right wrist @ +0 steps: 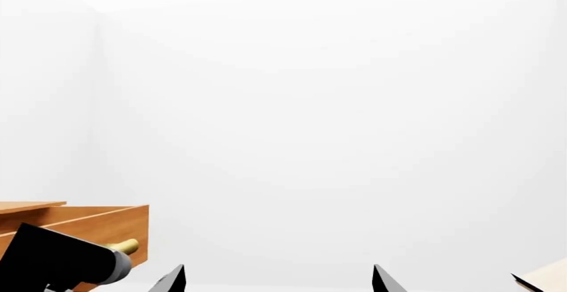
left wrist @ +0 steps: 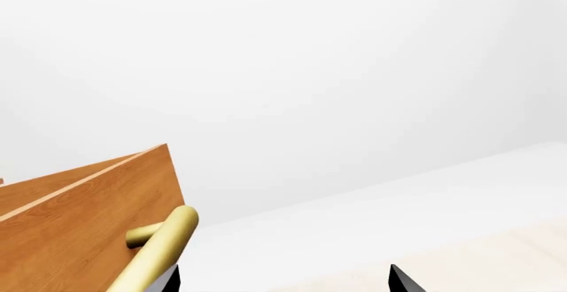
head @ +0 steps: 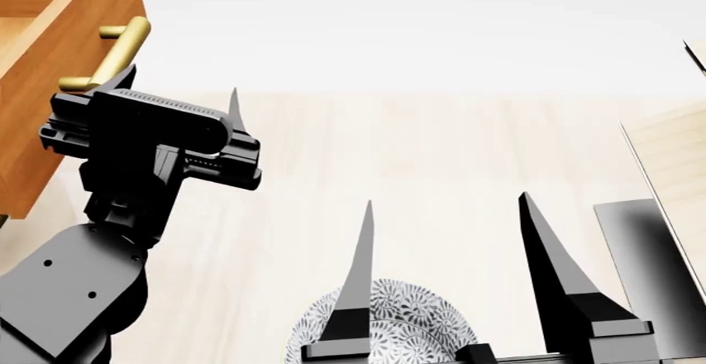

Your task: Close the top drawer of the cabinet.

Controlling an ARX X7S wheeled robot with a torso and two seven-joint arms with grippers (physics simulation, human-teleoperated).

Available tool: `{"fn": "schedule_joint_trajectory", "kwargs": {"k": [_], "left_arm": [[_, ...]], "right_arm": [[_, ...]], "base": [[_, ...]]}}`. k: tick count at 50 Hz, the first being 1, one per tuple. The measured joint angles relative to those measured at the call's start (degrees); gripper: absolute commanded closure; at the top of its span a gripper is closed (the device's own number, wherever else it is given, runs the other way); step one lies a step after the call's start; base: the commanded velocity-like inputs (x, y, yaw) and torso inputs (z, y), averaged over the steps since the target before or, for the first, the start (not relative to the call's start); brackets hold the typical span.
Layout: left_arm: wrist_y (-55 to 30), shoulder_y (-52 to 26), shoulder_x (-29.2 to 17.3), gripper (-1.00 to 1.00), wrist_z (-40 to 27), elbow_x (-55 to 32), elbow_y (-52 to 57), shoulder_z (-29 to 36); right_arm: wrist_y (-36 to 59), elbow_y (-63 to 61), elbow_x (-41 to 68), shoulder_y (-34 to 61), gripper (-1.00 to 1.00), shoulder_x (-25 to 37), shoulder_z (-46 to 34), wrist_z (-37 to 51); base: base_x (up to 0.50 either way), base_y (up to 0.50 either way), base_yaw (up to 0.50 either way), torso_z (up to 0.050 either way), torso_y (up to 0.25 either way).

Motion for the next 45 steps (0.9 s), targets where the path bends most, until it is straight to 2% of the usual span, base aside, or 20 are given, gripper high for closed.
{"fn": "schedule_joint_trajectory", "kwargs": {"k": [24,45], "left_arm": [[-1.5,0.6,-4.4,-1.0,-1.0,-0.8,2.1,-1.3],[-3.4,2.4,-10.2,-1.0,-3.0,-2.1,5.9,-3.9]], "right_arm": [[-0.7,0.4,0.8,0.3,-1.0,1.1,-0.8,1.4],[-1.3,0.7,1.0,0.6,-1.0,2.0,-2.5,2.5]], "base": [[0.0,0.0,0.0,0.0,0.0],[0.0,0.0,0.0,0.0,0.0]]}}
